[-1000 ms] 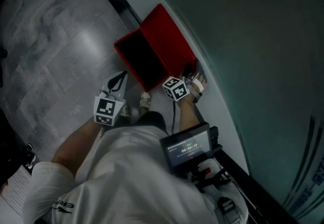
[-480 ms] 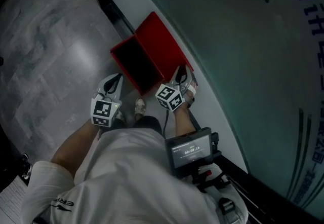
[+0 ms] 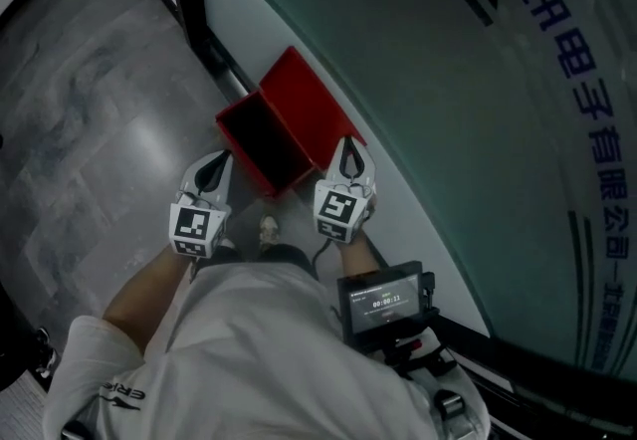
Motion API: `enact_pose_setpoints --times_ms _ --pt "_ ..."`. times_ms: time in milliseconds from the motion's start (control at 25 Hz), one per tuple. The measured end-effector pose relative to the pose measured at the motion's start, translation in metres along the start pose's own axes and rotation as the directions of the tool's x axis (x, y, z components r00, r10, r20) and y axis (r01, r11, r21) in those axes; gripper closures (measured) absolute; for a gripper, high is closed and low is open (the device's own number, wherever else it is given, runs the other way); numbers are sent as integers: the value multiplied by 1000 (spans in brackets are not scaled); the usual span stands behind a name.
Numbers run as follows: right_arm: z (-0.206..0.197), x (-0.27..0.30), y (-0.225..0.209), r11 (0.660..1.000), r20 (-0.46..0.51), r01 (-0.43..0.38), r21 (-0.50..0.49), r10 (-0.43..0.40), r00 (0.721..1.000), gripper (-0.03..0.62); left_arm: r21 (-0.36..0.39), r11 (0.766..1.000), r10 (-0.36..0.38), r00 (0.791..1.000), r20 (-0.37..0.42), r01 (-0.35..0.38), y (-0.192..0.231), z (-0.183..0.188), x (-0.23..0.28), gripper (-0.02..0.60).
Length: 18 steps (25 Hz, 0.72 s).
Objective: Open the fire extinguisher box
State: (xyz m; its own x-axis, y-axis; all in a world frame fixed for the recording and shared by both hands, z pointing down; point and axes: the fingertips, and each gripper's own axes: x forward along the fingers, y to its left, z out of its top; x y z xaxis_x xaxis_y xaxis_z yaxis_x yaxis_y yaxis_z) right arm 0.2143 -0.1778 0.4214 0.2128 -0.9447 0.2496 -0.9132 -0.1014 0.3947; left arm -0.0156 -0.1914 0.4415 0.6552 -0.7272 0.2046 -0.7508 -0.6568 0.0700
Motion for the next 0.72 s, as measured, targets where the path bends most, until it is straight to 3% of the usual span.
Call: enact_pose_setpoints --times_ms 120,280,560,720 --pt "17 -23 6 978 35 -76 195 71 997 582 8 1000 -2 999 41 2 6 15 -20 580" --pt "27 -57 14 891 88 -161 425 136 987 582 6 1000 2 996 91 -2 13 29 -48 580" --pt "41 -104 34 820 163 -250 515 193 968 582 -46 999 17 992 121 -12 14 31 -80 580" --pt "40 -126 52 799 183 -315 511 257 949 582 -67 998 30 992 121 -22 4 27 -95 580"
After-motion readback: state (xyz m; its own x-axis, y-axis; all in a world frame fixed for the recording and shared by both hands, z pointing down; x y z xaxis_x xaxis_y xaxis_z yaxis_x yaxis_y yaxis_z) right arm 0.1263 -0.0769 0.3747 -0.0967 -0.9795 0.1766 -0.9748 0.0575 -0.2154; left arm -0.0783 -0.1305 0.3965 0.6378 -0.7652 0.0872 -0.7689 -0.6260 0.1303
